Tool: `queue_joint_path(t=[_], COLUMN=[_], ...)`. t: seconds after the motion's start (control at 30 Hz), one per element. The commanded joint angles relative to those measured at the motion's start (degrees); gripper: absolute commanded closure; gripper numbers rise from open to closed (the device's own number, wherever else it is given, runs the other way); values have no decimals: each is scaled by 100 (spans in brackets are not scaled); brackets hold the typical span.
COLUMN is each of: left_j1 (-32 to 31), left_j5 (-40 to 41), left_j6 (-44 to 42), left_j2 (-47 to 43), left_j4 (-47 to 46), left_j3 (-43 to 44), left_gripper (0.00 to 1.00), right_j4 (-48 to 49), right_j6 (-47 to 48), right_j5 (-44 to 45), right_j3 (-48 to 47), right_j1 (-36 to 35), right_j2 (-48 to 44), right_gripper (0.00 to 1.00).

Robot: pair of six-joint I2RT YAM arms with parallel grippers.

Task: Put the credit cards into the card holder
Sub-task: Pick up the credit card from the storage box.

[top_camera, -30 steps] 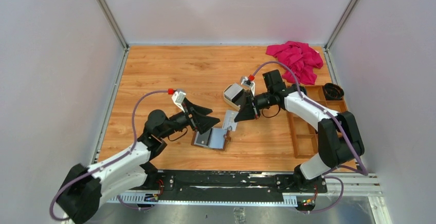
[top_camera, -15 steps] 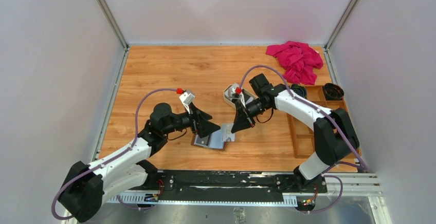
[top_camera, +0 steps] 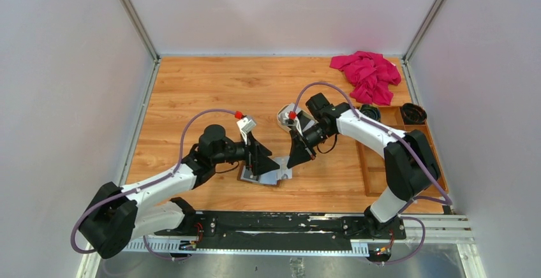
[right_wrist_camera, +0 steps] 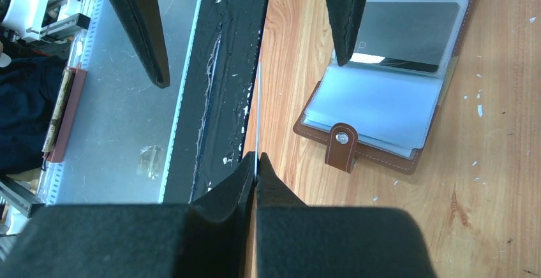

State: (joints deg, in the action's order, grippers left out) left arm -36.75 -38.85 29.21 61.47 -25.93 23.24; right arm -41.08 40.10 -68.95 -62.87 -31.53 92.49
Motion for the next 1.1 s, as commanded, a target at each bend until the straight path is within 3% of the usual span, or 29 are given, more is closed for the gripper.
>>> queue_joint_path(t=[0.0, 0.37, 0.47, 0.53, 0.57, 0.6, 0.7, 0.8, 0.87, 1.07], left_j1=[-142, -245, -286, -289, -289, -289, -284, -176, 1, 456], left_j5=[-83, -329, -524, -686, -739, -773, -714, -603, -581, -263], left_j6=[-290, -283, -277, -262, -244, -230, -153, 23, 250, 73], left_j2=[185, 878, 1013, 1079, 1112, 1119, 1026, 745, 526, -58], left_j4=[27, 27, 27, 27, 27, 27, 18, 18, 30, 1291], left_j3=[201, 544, 656, 704, 711, 718, 672, 561, 453, 480], left_gripper=[15, 41, 59, 87, 97, 100, 100, 100, 100, 100], right_j4=[-254, -357, -357, -357, -357, -357, -357, -357, -344, -104], right_j6=[189, 306, 315, 315, 315, 315, 306, 359, 439, 579], right_j5=[-12, -49, -25, -15, -9, -1, 124, 420, 653, 797], right_j3=[-161, -184, -190, -189, -190, -190, -199, -184, -108, 273], right_j1=[-113, -143, -151, -144, -145, -150, -149, -138, -111, 131], right_j2=[51, 51, 55, 58, 59, 54, 7, -190, -385, -879], right_gripper=[100, 100, 100, 100, 100, 100, 89, 60, 49, 41])
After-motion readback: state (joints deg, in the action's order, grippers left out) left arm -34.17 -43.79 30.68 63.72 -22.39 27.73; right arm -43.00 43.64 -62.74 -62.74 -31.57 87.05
